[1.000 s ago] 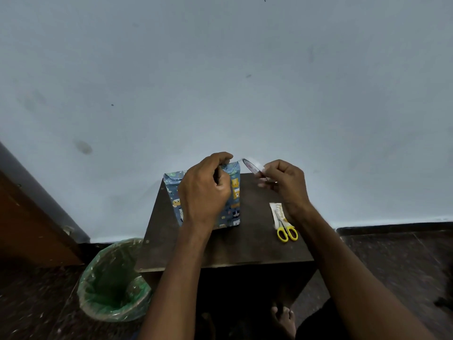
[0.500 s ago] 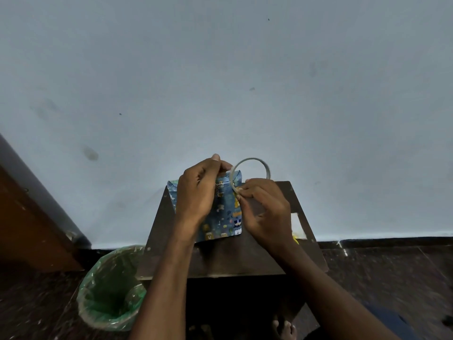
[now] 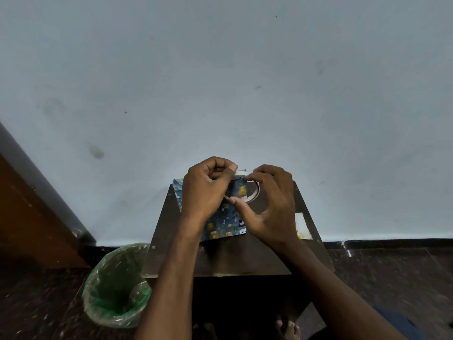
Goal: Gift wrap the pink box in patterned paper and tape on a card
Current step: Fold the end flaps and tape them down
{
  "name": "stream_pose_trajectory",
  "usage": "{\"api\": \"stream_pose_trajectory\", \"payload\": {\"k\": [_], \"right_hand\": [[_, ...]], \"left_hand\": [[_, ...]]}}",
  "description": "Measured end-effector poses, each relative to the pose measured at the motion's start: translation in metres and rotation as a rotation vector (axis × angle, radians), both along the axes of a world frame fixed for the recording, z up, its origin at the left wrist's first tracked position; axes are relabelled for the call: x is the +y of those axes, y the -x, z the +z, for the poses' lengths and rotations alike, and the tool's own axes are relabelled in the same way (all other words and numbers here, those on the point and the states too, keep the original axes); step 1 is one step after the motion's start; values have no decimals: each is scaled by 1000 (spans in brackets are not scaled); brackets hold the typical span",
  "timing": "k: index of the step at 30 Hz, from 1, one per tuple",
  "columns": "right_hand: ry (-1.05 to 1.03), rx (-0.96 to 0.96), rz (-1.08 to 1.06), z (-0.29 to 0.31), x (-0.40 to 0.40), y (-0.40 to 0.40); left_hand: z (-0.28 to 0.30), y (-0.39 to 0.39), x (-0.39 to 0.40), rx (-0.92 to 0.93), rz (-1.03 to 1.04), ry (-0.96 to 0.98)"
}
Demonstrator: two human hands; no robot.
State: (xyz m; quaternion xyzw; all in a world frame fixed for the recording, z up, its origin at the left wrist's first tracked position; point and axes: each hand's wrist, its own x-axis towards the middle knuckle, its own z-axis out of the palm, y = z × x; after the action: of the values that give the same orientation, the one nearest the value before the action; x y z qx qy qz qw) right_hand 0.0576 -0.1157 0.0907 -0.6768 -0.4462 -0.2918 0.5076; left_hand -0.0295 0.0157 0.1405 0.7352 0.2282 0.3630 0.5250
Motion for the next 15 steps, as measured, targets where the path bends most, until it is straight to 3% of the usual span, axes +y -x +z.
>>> {"api": "stream_pose_trajectory", "payload": {"k": [15], "right_hand": [[35,134,149,-2,14,-18]], "left_hand": [[8,7,1,-85,-101,162]]}}
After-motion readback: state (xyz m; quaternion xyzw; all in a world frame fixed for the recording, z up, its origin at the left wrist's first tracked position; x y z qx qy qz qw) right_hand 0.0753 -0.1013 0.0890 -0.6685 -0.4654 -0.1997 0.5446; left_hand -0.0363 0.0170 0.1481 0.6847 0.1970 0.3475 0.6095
